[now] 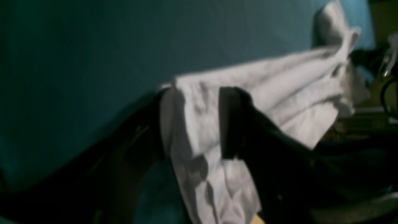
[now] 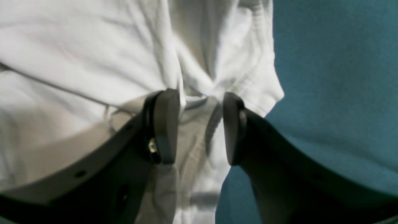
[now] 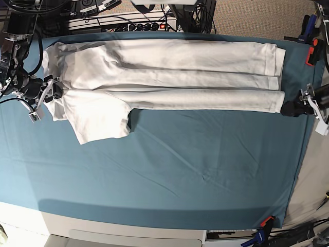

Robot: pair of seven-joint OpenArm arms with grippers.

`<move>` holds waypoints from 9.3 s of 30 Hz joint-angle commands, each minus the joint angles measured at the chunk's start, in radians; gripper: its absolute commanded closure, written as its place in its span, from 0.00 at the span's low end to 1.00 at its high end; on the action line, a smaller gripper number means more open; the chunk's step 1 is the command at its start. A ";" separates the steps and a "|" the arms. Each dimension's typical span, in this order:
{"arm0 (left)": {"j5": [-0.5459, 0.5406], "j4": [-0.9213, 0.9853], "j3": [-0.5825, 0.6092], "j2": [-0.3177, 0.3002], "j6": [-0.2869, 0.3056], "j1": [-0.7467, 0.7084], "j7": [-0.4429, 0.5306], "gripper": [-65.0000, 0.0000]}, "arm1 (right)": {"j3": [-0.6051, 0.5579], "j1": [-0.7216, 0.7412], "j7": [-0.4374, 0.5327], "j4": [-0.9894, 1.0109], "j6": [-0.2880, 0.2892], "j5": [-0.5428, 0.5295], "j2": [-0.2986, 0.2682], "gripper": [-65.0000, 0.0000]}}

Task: Fold the T-shirt properly

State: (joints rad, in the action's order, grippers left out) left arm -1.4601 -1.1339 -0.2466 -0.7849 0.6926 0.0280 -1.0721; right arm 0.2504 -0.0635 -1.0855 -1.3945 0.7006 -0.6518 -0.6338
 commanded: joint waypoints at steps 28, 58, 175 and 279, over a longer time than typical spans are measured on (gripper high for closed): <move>0.002 -0.058 -0.203 -0.032 0.006 0.010 0.077 0.62 | 0.313 0.555 0.017 0.585 -0.037 -0.099 0.183 0.63; 0.002 -0.058 -0.203 -0.032 0.006 0.010 0.074 0.62 | 0.064 0.612 -0.083 0.640 -0.132 -0.059 0.221 0.67; 0.083 -0.249 0.024 -0.083 -0.143 -0.296 0.078 0.40 | 0.464 -0.241 -0.022 -0.660 -0.276 0.031 0.642 0.64; 0.821 -0.697 0.752 0.591 -0.023 -0.029 0.401 1.00 | 0.681 -0.258 0.047 -0.658 -0.313 0.256 0.473 0.64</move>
State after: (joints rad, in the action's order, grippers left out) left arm -0.6128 -1.8145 0.5076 -0.2024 0.6628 -0.0147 -0.7055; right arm 0.9249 -0.3237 -1.0649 -2.0399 0.3885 -0.3912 -0.1440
